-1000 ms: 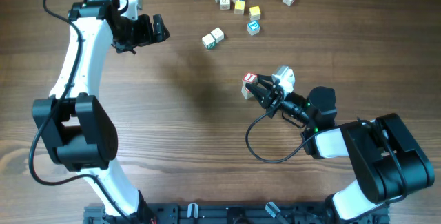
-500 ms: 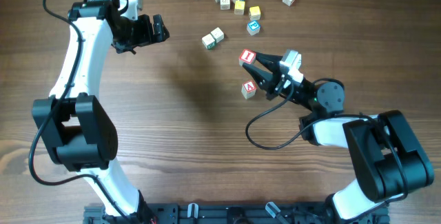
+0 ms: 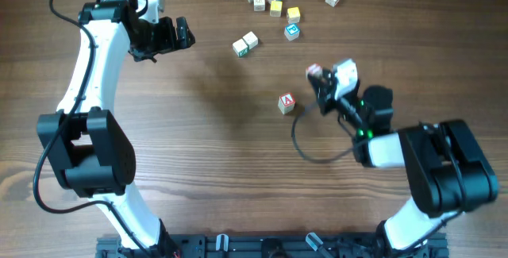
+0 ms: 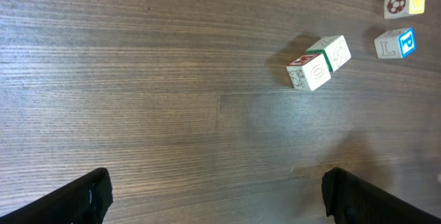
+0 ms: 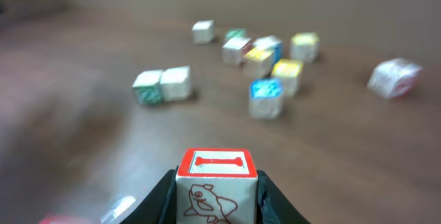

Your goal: Form a tower

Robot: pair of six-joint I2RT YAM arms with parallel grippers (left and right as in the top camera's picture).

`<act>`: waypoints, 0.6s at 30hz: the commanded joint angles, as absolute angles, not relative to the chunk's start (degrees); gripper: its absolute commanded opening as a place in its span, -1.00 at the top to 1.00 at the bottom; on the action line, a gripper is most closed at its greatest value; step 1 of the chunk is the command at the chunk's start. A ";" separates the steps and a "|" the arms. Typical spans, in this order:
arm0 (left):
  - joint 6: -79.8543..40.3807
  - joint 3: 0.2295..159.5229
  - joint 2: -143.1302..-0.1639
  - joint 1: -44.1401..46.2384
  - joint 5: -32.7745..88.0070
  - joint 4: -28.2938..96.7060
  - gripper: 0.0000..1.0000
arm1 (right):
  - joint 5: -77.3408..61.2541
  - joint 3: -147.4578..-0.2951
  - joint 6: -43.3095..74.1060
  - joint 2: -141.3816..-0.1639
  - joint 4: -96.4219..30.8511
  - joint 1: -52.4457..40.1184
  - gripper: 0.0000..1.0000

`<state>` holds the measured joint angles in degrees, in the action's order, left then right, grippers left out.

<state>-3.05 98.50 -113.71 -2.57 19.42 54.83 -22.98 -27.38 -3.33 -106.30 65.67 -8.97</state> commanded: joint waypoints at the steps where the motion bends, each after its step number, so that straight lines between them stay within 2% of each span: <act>1: -1.89 98.45 -114.13 -2.46 19.46 54.68 -1.00 | -18.26 -37.87 -4.32 -116.90 65.93 -9.19 0.91; 5: -1.89 98.45 -114.13 -2.46 19.46 54.70 -1.00 | -13.87 -48.14 -1.52 -127.98 68.12 -9.19 0.91; 8: -1.89 98.45 -114.13 -2.46 19.46 54.70 -1.00 | -12.53 -49.82 -1.26 -129.08 66.76 -9.19 0.89; 12: -1.89 98.45 -114.13 -2.46 19.46 54.70 -1.00 | -14.04 -49.82 1.80 -129.08 58.67 -9.15 0.73; 13: -1.89 98.45 -114.13 -2.46 19.46 54.70 -1.00 | -14.57 -49.80 2.66 -129.08 58.65 -9.15 0.59; 14: -1.89 98.45 -114.13 -2.46 19.46 54.68 -1.00 | -15.70 -49.82 3.22 -129.05 59.61 -9.15 0.14; 15: -1.89 98.45 -114.13 -2.46 19.46 54.68 -1.00 | -16.23 -49.82 3.20 -129.05 60.55 -9.15 -0.24; 16: -1.89 98.45 -114.13 -2.46 19.46 54.70 -1.00 | -16.23 -49.82 3.20 -129.05 60.95 -9.15 -0.46; 17: -1.89 98.45 -114.13 -2.46 19.46 54.68 -1.00 | -16.21 -49.82 3.22 -129.01 61.36 -9.15 -0.57; 18: -1.89 98.45 -114.13 -2.46 19.46 54.70 -1.00 | -16.21 -49.82 3.22 -129.01 61.41 -9.13 -0.59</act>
<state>-3.05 98.50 -113.71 -2.57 19.42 54.85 -15.03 -49.65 1.98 -128.38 60.86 -8.97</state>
